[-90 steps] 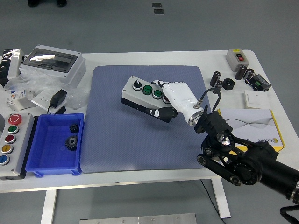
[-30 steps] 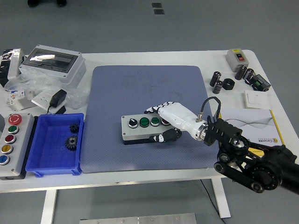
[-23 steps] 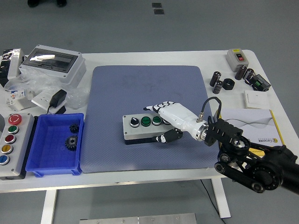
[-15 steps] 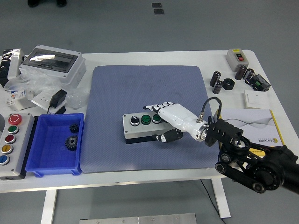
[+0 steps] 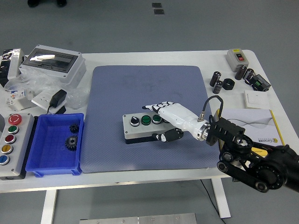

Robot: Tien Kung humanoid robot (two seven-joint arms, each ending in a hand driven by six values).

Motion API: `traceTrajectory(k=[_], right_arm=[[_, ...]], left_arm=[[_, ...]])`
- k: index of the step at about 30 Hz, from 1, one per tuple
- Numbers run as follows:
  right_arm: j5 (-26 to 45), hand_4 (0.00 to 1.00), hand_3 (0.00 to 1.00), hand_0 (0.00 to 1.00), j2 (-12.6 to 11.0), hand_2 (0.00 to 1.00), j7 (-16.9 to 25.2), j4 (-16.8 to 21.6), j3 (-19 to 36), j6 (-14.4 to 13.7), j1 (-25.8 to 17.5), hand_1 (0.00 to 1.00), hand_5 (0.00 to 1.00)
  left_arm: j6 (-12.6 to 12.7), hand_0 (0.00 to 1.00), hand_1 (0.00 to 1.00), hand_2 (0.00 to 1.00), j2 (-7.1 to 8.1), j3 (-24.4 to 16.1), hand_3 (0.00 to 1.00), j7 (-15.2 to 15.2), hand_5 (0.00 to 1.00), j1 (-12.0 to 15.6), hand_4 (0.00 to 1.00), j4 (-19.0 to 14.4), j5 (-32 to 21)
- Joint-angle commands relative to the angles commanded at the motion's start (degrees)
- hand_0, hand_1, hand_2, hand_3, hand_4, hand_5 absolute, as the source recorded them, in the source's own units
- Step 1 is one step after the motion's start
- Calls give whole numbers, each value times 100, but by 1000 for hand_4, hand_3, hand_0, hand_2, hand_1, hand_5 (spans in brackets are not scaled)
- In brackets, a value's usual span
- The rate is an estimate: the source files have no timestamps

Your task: Pick up the button,place it on the desk,press the button,press the button

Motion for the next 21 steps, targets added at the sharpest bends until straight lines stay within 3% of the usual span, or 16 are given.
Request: traceTrajectory(k=[21], right_arm=[[695, 749, 994, 934, -454, 956, 44, 140, 83, 256, -70, 900, 167]], left_arm=[[6, 616, 607, 544, -4, 44, 598, -17, 194, 12, 597, 0, 15]])
